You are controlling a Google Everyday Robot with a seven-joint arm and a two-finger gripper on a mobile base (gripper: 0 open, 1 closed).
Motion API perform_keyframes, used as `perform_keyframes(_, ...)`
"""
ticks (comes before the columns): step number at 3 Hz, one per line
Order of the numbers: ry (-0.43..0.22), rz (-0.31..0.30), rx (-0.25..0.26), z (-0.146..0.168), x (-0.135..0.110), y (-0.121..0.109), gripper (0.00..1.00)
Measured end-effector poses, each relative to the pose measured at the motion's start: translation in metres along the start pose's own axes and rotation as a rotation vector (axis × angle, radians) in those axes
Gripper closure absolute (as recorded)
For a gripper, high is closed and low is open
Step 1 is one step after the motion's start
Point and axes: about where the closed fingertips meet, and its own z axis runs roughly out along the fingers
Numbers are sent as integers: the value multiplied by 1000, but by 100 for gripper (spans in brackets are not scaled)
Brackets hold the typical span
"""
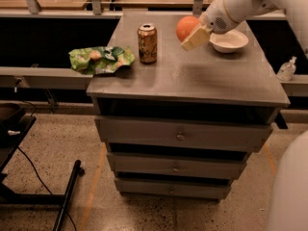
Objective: Move orange near orange can
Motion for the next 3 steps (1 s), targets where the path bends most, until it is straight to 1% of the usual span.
perform_keyframes(1, 59, 52, -22, 20, 31, 9, 100)
perform_keyframes(2, 69, 59, -31, 25, 36, 12, 100)
perform_keyframes(3, 54, 70, -91, 44, 38, 21, 100)
